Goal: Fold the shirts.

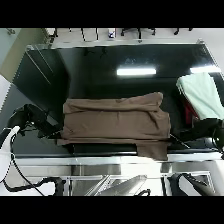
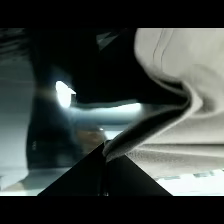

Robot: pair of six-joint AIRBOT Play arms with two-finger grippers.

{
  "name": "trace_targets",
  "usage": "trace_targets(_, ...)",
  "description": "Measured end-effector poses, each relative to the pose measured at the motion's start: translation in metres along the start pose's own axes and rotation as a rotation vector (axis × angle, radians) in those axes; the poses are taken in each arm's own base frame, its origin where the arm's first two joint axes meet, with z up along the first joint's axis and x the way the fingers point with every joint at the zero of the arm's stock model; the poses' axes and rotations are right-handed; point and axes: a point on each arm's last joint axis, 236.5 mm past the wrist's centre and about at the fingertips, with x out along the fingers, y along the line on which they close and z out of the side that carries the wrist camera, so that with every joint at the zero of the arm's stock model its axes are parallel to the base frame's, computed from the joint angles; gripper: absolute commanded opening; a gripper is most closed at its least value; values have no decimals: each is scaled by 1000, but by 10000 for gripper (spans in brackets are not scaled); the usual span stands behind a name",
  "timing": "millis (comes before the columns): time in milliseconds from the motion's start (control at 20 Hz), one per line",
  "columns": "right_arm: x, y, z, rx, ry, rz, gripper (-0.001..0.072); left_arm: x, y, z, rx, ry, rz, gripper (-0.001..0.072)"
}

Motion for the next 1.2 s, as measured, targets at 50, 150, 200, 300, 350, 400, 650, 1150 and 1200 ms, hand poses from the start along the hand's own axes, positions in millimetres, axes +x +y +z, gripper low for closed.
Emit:
trace_targets(50, -7, 3, 4, -10, -37, 3, 17, -3, 1, 0, -3, -12, 7, 16)
trace_targets(150, -20, 17, 22, -41, -132, 37, 17, -17, -5, 13, 11, -74, 7, 15)
trace_targets(200, -27, 27, 35, -61, -181, 66, 17, -27, -11, 24, 22, -118, 1, 16)
trace_targets(300, -36, 54, 63, -104, -268, 137, 18, -53, -27, 52, 55, -222, -12, 15)
trace_targets(350, -40, 67, 77, -125, -303, 167, 17, -66, -36, 66, 72, -265, -18, 15)
trace_targets(400, -43, 81, 92, -145, -336, 190, 18, -77, -45, 79, 88, -297, -26, 16)
trace_targets(650, -40, 145, 167, -220, -408, 257, 18, -103, -75, 143, 113, -382, -58, 16)
trace_targets(1150, 4, 165, 223, -234, -368, 261, 480, -71, -110, 213, 166, -333, -75, 690)
trace_targets(1200, 2, 164, 224, -251, -362, 258, 701, -69, -114, 213, 175, -318, -75, 690)
